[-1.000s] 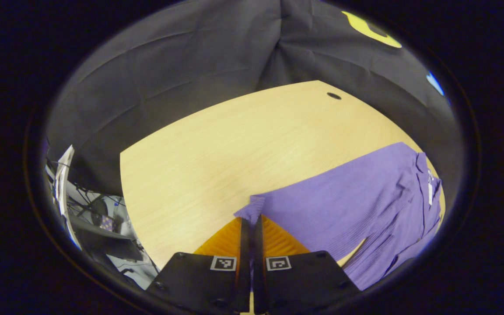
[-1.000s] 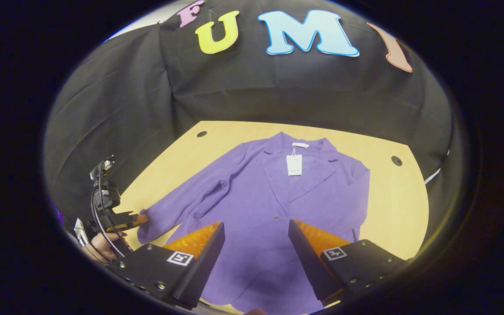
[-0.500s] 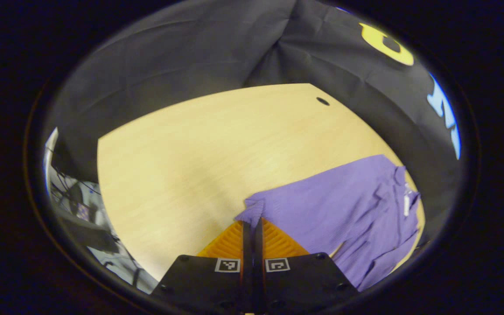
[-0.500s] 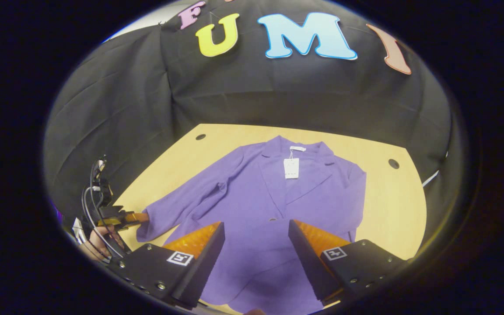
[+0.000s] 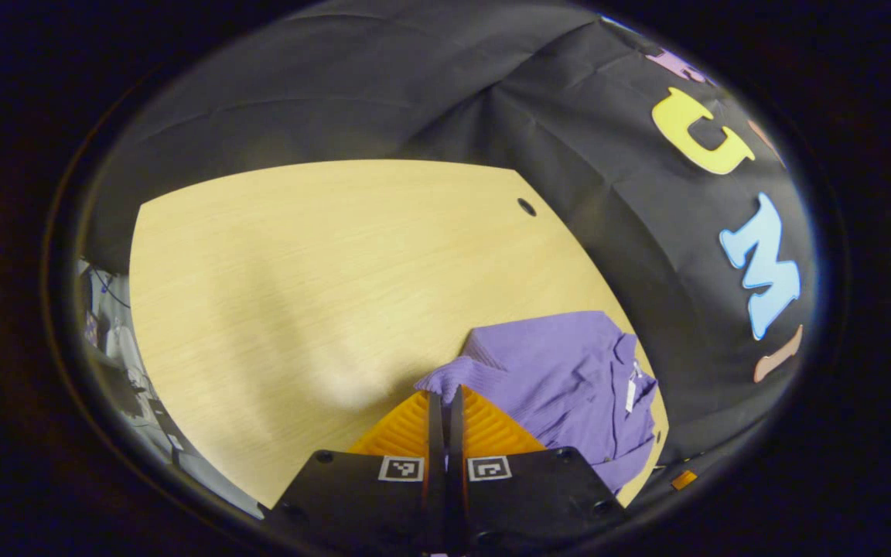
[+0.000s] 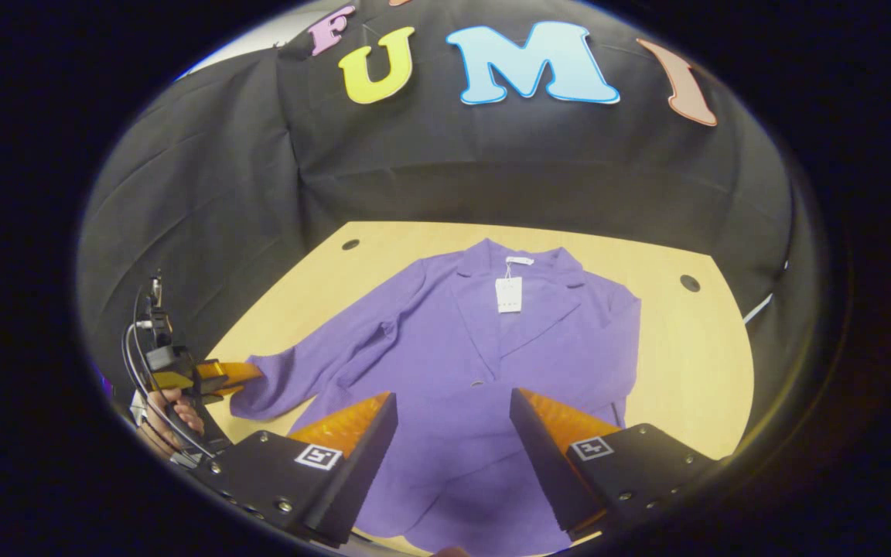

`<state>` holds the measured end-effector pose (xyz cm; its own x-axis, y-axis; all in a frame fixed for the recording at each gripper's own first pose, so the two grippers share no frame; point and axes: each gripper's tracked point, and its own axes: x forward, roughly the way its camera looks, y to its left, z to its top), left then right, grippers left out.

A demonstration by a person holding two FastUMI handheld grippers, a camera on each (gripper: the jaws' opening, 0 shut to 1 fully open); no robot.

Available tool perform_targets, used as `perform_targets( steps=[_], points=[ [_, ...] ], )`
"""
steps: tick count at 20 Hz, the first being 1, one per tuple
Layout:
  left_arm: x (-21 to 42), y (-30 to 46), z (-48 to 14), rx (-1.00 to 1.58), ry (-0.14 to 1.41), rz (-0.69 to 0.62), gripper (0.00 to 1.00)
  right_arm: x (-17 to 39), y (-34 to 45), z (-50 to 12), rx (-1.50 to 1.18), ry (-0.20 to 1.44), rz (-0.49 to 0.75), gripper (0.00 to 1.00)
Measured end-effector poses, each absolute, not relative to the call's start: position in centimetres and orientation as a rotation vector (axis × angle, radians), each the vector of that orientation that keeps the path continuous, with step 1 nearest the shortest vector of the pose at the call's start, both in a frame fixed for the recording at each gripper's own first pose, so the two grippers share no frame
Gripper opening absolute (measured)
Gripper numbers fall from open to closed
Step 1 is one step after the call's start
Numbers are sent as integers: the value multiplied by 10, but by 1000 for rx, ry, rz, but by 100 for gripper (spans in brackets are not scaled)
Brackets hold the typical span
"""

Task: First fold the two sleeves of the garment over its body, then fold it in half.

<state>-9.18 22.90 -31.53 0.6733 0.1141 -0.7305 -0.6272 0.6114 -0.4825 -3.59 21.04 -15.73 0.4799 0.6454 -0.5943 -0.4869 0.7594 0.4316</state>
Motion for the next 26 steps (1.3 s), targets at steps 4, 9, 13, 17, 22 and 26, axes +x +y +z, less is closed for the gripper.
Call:
perform_targets(
  steps=[4,9,13,17,22,26],
  points=[
    [-71,206,-277,-808,670,387,6,-34,207,-153,233,798,684,92],
    [-38,166,-224,-783,612,264,7,-31,190,-154,257,783,645,92],
    [-4,128,-182,-722,552,161,6,-31,171,-158,294,782,599,92],
    [19,82,-148,-640,491,61,6,-33,144,-164,317,783,549,92],
    [40,4,-135,-559,501,-89,6,-31,112,-178,362,797,486,92],
    [49,-58,-133,-511,520,-188,6,-29,82,-187,314,780,436,92]
  ],
)
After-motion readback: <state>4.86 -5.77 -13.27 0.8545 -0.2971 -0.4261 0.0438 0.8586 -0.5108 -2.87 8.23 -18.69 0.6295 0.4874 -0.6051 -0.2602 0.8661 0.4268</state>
